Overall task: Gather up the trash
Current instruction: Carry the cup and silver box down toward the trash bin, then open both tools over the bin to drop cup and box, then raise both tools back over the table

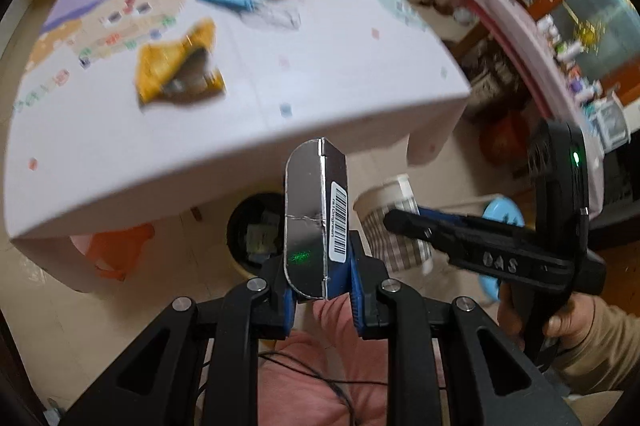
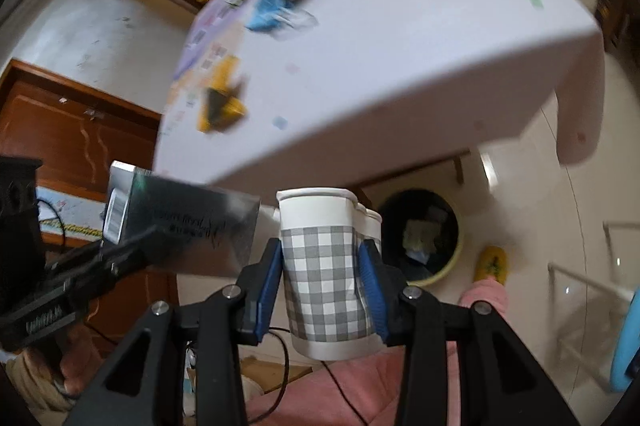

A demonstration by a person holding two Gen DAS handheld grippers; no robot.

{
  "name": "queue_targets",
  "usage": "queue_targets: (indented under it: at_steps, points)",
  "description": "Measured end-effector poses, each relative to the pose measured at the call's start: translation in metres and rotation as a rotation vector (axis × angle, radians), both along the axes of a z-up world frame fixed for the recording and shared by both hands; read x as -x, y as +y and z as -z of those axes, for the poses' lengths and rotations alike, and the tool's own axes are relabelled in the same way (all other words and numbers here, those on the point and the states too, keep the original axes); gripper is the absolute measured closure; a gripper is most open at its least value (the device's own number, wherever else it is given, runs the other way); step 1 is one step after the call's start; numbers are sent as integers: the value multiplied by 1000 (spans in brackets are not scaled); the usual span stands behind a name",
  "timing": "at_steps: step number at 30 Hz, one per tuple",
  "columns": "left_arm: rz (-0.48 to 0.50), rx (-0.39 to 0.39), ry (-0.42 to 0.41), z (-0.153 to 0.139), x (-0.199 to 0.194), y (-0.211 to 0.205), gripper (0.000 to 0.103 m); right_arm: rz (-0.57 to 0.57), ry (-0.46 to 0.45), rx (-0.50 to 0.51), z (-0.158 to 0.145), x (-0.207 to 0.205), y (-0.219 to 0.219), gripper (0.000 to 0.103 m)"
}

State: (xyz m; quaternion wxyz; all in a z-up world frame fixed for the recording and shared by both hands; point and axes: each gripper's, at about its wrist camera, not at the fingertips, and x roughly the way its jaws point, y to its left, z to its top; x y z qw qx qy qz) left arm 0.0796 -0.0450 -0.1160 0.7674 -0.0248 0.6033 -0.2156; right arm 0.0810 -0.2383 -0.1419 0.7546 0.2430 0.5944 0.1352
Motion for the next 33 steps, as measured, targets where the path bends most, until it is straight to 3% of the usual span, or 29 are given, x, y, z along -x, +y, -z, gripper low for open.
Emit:
queue_targets:
  at_steps: [5, 11, 17, 18, 19, 21, 22, 26, 33]
  points:
    - [47, -58, -5, 71, 11, -18, 83, 58, 67, 20, 70, 5, -9, 63]
    - [28, -102, 18, 159, 2, -27, 83, 107, 153, 20, 160, 0, -18, 61]
    - [6, -152, 11, 219, -12, -34, 82, 114, 187, 14, 230, -13, -20, 57]
    - [-2, -159, 6, 228, -15, -34, 77, 118, 192, 15, 241, -16, -20, 57]
    - [-8, -167, 1, 233, -17, -35, 73, 121, 197, 16, 248, -17, -19, 56]
    - [-17, -192, -8, 242, -19, -37, 52, 125, 211, 18, 263, -22, -17, 56]
    - [-23, -200, -12, 245, -20, -36, 49, 121, 215, 21, 269, -25, -15, 56]
    - [-47, -216, 0, 250, -27, -34, 47, 98, 222, 55, 280, -29, -10, 53]
    - [-96, -235, -15, 228, -22, -22, 48, 62, 193, 93, 260, -26, -6, 53]
